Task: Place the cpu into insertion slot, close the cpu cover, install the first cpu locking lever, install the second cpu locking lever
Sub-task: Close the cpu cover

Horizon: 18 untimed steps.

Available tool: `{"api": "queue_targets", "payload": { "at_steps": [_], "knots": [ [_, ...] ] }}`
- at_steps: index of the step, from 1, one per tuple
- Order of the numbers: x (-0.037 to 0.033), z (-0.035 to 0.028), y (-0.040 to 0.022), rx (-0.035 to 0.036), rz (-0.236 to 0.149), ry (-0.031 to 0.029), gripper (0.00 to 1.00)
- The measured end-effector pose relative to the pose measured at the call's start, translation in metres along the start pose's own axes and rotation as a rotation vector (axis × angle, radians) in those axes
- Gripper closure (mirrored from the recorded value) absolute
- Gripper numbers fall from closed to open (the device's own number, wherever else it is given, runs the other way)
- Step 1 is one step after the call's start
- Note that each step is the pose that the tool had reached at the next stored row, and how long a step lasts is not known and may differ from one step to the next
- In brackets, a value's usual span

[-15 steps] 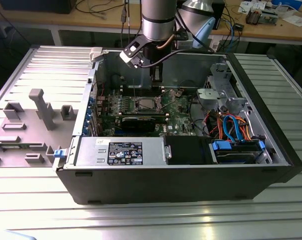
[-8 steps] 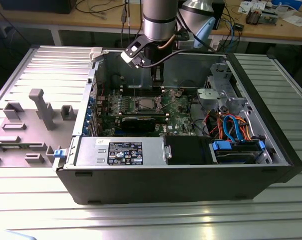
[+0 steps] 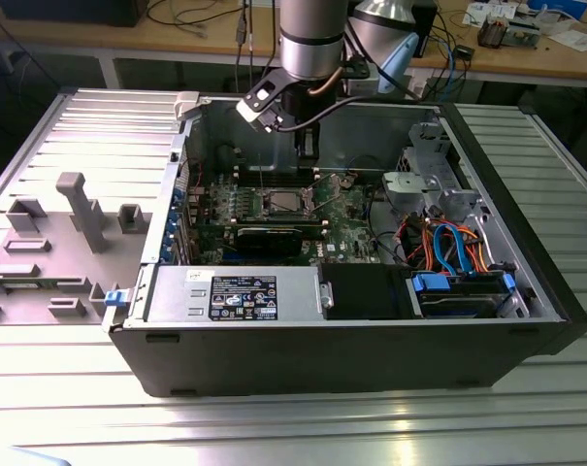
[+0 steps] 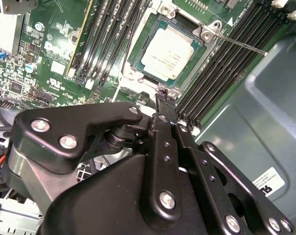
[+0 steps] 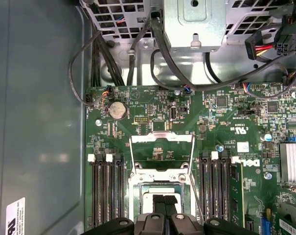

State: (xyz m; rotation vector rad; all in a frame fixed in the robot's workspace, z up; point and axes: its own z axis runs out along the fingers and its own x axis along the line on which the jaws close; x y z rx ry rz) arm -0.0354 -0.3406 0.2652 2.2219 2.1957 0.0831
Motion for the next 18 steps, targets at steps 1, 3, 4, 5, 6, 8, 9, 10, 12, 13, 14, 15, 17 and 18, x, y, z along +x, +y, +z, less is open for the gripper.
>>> {"api": "queue_targets", "payload": {
  "at_steps": [1, 3, 4, 5, 6, 8, 9, 10, 12, 13, 14, 15, 17, 18],
  "knots": [
    [0.0000, 0.0000, 0.0006, 0.0000, 0.000, 0.0000, 0.89],
    [0.0000, 0.0001, 0.0025, 0.0000, 0.000, 0.0000, 0.89],
    [0.0000, 0.0001, 0.0032, 0.0000, 0.000, 0.0000, 0.89],
    [0.0000, 0.0002, 0.0044, 0.0000, 0.000, 0.0000, 0.89],
    [0.0000, 0.0002, 0.0047, 0.0000, 0.000, 0.0000, 0.89],
    [0.0000, 0.0002, 0.0053, 0.0000, 0.000, -0.0001, 0.89],
    [0.0001, 0.0003, 0.0059, 0.0000, 0.000, 0.0000, 0.89],
    [0.0001, 0.0003, 0.0061, 0.0000, 0.000, 0.0000, 0.89],
    [0.0001, 0.0003, 0.0066, 0.0000, 0.000, 0.0000, 0.89],
    [0.0001, 0.0003, 0.0066, 0.0000, 0.000, 0.0000, 0.89],
    [0.0001, 0.0003, 0.0068, 0.0000, 0.000, 0.0000, 0.89],
    [0.0001, 0.0004, 0.0072, 0.0000, 0.000, 0.0000, 0.89],
    [0.0001, 0.0004, 0.0080, 0.0000, 0.000, 0.0000, 0.89],
    [0.0001, 0.0004, 0.0084, 0.0000, 0.000, 0.0001, 0.89]
  ]
}}
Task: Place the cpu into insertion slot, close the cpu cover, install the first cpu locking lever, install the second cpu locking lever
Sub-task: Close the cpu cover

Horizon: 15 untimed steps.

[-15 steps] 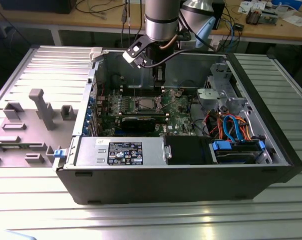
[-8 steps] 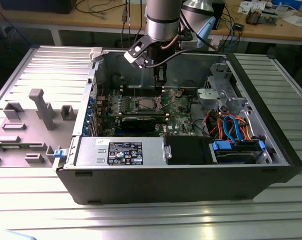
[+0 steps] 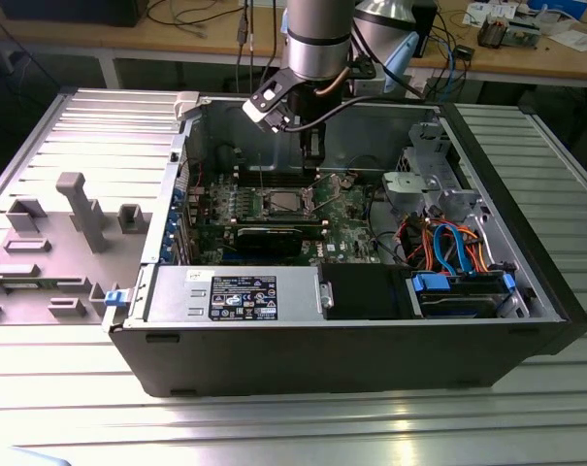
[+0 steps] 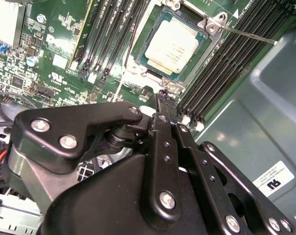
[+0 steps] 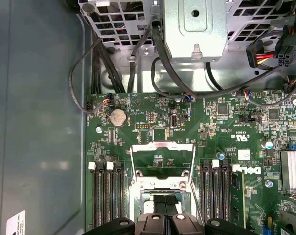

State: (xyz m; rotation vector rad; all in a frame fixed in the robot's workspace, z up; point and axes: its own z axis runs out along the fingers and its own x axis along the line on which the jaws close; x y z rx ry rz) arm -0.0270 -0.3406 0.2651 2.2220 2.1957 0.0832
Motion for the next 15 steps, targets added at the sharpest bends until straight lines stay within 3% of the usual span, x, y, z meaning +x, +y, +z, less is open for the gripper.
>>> {"api": "queue_targets", "payload": {
  "at_steps": [15],
  "knots": [
    [0.0001, 0.0002, 0.0050, 0.0001, 0.000, -0.0001, 0.89]
  ]
}}
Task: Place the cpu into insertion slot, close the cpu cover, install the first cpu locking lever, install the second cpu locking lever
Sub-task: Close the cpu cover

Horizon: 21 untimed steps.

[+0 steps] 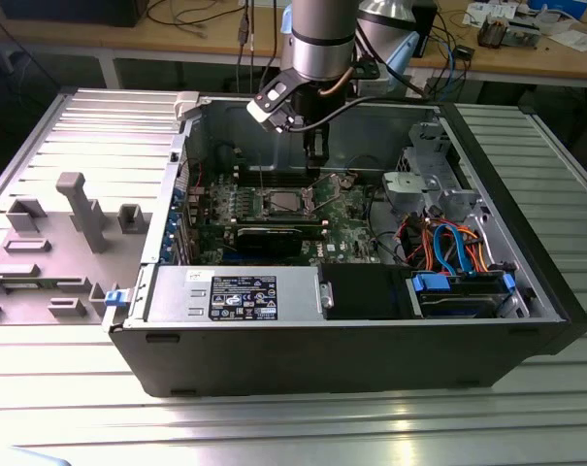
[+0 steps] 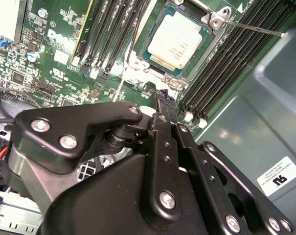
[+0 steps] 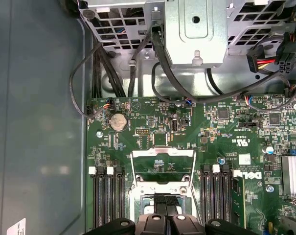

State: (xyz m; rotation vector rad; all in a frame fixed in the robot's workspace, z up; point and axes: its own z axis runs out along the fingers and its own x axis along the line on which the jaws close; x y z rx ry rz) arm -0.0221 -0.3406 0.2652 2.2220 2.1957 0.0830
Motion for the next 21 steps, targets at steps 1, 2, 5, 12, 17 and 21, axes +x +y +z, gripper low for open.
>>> {"api": "queue_targets", "payload": {
  "at_steps": [1, 2, 5, 12, 17, 21],
  "knots": [
    [0.0000, 0.0000, 0.0004, 0.0000, 0.000, 0.0000, 0.89],
    [0.0000, 0.0000, 0.0007, 0.0000, 0.000, 0.0000, 0.89],
    [0.0000, 0.0001, 0.0016, 0.0000, 0.000, 0.0000, 0.89],
    [0.0000, 0.0002, 0.0047, 0.0000, 0.000, 0.0000, 0.89],
    [0.0001, 0.0003, 0.0058, 0.0000, 0.000, 0.0001, 0.89],
    [0.0001, 0.0004, 0.0070, 0.0000, 0.000, 0.0000, 0.89]
  ]
}}
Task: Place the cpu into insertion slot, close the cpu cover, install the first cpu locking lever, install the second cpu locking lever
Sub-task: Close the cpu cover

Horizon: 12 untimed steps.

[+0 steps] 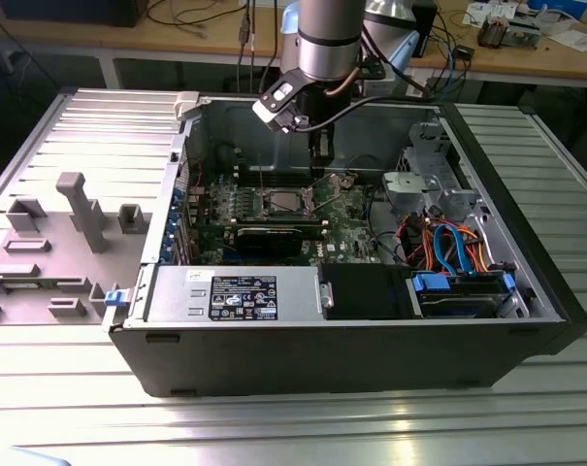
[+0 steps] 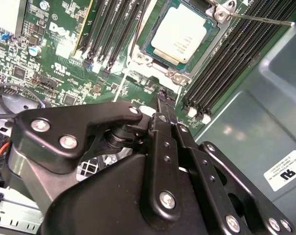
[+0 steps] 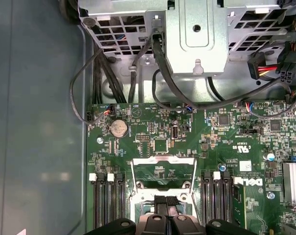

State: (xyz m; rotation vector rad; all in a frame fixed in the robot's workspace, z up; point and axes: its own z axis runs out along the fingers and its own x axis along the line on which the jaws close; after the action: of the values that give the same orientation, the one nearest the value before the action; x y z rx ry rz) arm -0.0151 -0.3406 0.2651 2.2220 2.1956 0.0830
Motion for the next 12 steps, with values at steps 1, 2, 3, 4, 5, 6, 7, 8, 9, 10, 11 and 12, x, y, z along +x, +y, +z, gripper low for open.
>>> {"api": "queue_targets", "payload": {
  "at_steps": [1, 2, 3, 4, 5, 6, 7, 8, 9, 10, 11, 12],
  "knots": [
    [0.0000, 0.0000, 0.0003, 0.0000, 0.000, 0.0000, 0.89],
    [0.0000, 0.0001, 0.0007, 0.0000, 0.000, 0.0000, 0.89],
    [0.0000, 0.0001, 0.0009, 0.0000, 0.000, 0.0000, 0.89],
    [0.0000, 0.0001, 0.0010, 0.0000, 0.000, 0.0000, 0.89],
    [0.0000, 0.0001, 0.0013, 0.0000, 0.000, 0.0000, 0.89],
    [0.0000, 0.0001, 0.0021, 0.0000, 0.000, 0.0000, 0.89],
    [0.0000, 0.0002, 0.0037, 0.0000, 0.000, 0.0000, 0.89],
    [0.0001, 0.0003, 0.0047, 0.0000, 0.000, 0.0001, 0.89],
    [0.0001, 0.0004, 0.0055, 0.0000, 0.000, 0.0001, 0.89],
    [0.0001, 0.0004, 0.0064, 0.0000, 0.000, 0.0000, 0.89],
    [0.0001, 0.0005, 0.0071, 0.0000, 0.000, 0.0000, 0.89],
    [0.0001, 0.0006, 0.0081, 0.0000, 0.000, 0.0000, 0.89]
  ]
}}
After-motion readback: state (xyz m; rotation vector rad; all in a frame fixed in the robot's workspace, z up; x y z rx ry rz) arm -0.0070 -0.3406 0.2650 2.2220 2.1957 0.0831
